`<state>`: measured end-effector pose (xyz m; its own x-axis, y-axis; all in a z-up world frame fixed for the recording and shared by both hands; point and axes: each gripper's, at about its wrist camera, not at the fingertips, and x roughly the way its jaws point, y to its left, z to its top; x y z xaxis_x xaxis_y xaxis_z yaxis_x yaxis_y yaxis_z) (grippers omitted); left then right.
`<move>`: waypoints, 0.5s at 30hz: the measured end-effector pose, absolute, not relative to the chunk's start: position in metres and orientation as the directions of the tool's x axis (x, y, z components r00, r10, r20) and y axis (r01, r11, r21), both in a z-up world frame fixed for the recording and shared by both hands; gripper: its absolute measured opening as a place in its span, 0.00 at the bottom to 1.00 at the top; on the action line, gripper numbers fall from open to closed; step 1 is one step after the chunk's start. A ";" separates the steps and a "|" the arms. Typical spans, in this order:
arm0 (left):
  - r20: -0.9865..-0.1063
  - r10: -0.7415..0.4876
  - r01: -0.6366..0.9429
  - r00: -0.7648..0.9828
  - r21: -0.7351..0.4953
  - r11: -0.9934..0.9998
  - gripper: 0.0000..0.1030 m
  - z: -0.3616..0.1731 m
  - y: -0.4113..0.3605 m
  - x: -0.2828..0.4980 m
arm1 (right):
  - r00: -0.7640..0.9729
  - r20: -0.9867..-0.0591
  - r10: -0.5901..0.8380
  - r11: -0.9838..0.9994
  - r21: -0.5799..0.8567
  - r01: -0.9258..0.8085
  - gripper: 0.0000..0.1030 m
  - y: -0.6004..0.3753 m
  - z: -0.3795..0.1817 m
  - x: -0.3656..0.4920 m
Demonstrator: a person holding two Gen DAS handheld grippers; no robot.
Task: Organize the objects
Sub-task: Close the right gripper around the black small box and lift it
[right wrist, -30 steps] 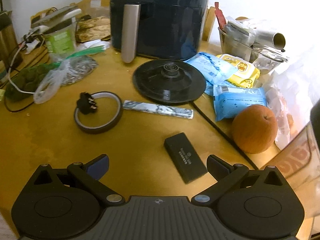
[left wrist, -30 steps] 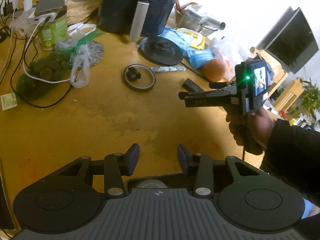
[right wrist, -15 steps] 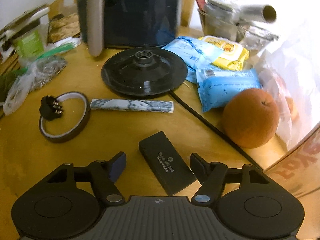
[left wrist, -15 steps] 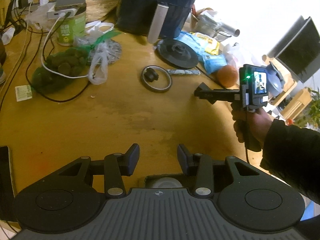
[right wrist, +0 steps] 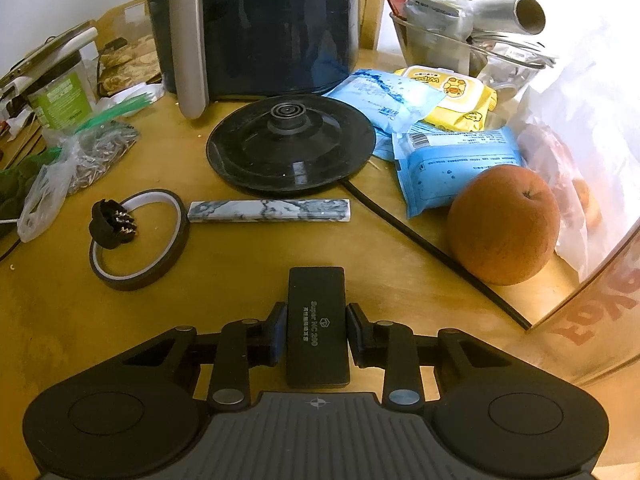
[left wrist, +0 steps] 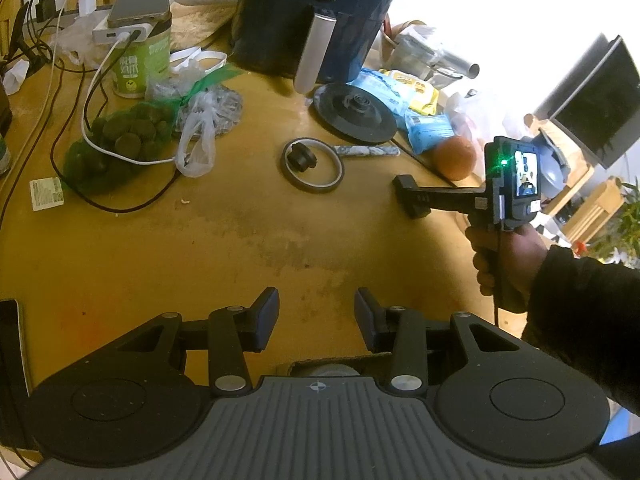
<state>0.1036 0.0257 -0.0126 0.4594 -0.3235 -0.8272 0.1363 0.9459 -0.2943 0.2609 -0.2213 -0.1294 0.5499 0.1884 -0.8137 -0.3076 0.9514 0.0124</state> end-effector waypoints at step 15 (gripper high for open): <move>-0.817 -0.334 0.196 0.469 -0.272 0.942 0.40 -0.009 0.013 0.114 | 0.519 -0.793 0.320 0.928 0.152 -0.340 0.33 -0.237 -0.084 0.228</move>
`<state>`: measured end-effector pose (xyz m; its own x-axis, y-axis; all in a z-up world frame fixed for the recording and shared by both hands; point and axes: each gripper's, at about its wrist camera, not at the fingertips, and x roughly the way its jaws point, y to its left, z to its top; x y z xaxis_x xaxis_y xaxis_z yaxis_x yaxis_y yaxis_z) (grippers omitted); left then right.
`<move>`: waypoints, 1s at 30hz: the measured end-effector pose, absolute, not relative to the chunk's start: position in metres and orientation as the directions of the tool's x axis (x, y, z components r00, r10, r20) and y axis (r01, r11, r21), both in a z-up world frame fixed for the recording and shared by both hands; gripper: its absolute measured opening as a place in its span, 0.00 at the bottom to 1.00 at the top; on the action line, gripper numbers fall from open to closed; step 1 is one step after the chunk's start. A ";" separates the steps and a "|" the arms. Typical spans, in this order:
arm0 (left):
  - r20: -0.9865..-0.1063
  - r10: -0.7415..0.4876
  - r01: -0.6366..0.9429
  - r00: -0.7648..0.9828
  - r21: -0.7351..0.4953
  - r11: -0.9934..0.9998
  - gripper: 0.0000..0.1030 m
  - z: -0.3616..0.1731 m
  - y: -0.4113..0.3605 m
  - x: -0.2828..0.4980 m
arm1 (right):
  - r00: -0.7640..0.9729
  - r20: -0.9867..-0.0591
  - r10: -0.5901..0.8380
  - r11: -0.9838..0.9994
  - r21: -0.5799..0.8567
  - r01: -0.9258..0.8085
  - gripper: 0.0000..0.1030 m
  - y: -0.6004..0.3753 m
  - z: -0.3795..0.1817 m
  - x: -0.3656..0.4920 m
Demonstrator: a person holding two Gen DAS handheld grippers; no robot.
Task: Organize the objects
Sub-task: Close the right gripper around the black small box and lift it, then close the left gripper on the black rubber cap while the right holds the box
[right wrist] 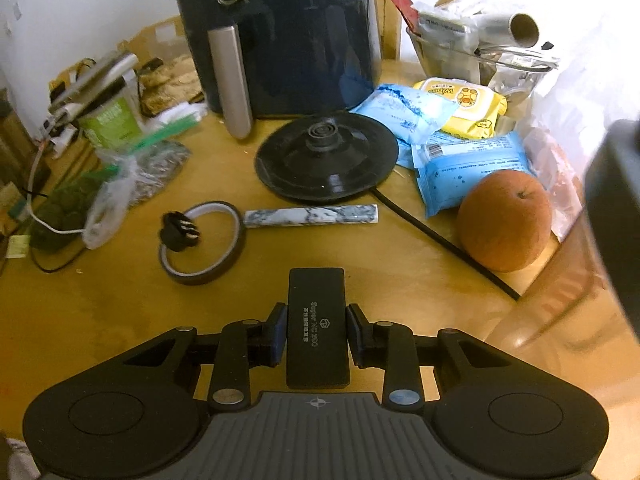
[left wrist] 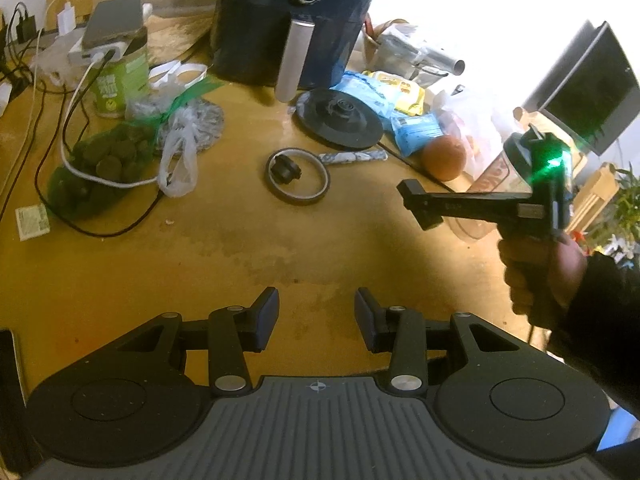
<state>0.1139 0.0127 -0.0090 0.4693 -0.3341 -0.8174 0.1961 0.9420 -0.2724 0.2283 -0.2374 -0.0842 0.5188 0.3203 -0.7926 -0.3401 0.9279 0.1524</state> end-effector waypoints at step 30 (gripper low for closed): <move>-0.801 -0.235 0.368 0.551 -0.020 0.930 0.40 -0.031 -0.021 0.180 | 0.572 -0.705 0.420 0.907 0.311 -0.283 0.33 -0.268 -0.019 0.151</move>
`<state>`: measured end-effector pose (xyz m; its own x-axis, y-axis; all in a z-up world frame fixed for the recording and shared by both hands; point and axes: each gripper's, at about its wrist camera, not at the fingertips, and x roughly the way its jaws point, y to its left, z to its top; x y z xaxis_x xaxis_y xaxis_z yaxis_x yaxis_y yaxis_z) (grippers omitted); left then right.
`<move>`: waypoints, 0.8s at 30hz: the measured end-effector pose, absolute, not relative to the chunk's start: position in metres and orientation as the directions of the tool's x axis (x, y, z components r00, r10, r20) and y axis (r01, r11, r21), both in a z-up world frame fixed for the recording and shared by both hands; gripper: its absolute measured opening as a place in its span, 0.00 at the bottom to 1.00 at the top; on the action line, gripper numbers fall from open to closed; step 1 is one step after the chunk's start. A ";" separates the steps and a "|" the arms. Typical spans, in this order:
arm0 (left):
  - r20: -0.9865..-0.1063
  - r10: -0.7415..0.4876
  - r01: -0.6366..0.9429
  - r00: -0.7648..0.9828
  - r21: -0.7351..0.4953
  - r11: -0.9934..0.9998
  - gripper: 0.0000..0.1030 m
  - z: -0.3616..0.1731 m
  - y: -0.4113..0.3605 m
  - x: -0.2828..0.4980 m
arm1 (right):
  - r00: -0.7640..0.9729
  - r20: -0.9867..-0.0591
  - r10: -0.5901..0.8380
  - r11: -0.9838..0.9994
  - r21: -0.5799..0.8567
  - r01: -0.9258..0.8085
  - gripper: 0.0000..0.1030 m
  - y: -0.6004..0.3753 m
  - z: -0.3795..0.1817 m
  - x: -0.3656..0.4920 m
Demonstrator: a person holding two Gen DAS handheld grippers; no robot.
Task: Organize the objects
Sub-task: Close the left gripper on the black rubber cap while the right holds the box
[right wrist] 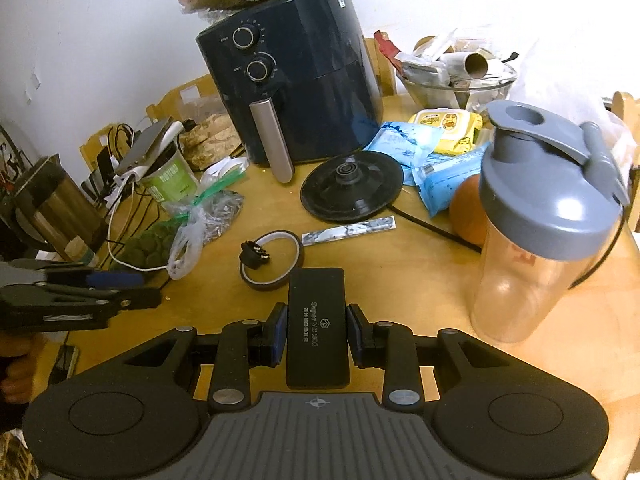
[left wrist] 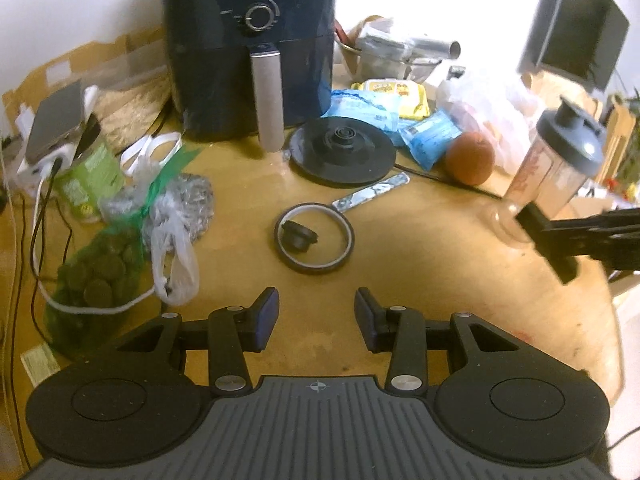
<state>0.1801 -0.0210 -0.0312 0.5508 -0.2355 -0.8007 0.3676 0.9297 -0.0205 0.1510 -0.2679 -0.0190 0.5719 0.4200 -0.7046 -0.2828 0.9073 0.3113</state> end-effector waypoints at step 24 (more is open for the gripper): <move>-0.818 -0.143 0.541 0.557 0.227 0.810 0.45 -0.098 -0.059 0.248 | 0.612 -0.680 0.404 0.907 0.386 -0.171 0.33 -0.289 -0.010 0.122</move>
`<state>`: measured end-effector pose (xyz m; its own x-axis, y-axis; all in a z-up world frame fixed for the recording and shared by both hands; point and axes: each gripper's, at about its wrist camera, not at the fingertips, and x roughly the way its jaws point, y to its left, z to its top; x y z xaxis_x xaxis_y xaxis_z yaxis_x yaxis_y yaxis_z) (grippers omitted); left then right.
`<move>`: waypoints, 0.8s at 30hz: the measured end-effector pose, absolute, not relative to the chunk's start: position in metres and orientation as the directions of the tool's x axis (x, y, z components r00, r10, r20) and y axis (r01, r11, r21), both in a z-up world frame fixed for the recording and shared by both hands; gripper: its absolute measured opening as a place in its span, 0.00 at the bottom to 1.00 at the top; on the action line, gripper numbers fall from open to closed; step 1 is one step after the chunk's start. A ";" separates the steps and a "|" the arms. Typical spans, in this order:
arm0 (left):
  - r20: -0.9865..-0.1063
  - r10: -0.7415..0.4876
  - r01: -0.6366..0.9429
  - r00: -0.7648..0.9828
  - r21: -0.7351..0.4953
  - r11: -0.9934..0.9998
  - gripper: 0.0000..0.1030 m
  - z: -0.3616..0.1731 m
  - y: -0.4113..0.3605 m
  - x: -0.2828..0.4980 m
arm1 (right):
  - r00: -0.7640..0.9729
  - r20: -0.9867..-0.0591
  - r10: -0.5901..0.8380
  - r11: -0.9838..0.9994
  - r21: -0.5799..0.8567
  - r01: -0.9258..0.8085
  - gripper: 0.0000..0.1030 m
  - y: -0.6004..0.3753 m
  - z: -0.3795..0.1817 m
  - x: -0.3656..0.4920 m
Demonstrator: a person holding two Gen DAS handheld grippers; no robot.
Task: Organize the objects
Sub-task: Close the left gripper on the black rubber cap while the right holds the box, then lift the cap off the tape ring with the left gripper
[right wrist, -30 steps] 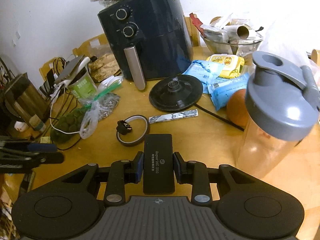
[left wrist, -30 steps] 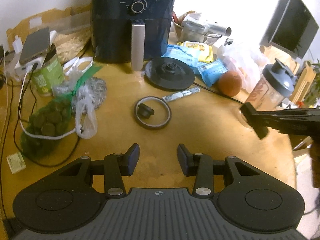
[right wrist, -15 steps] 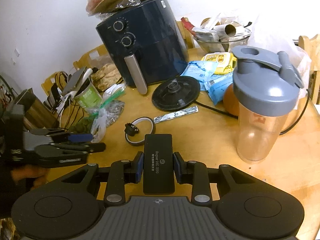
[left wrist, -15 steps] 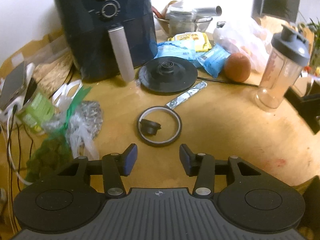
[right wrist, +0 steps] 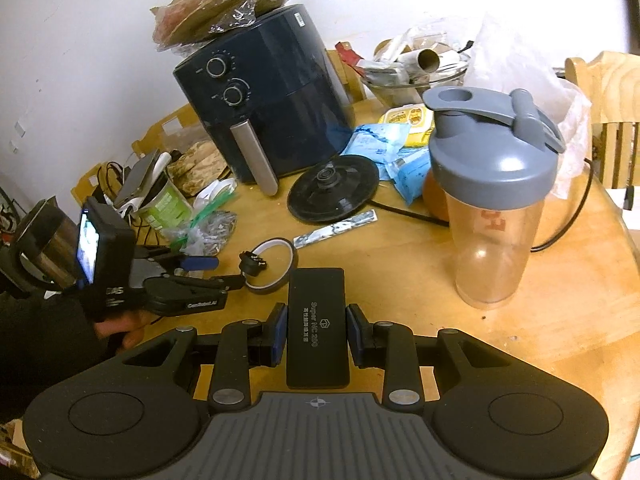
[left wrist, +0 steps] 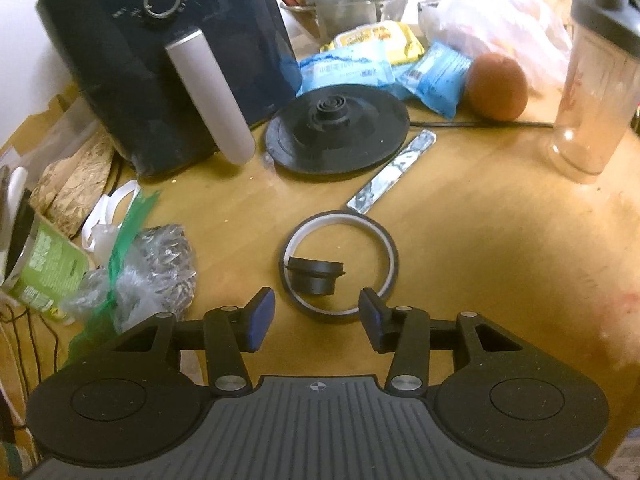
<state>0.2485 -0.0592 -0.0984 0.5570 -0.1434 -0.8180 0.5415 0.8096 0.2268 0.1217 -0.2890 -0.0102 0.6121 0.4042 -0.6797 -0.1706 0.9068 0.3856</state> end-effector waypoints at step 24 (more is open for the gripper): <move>-0.827 -0.182 0.559 0.532 0.181 0.809 0.28 -0.105 -0.057 0.266 | 0.635 -0.676 0.374 0.907 0.408 -0.100 0.33 -0.307 -0.010 0.112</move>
<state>0.2656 -0.0572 -0.1054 0.5323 -0.1823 -0.8267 0.5588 0.8092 0.1814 0.1123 -0.3065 -0.0097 0.6346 0.3740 -0.6763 -0.0997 0.9074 0.4082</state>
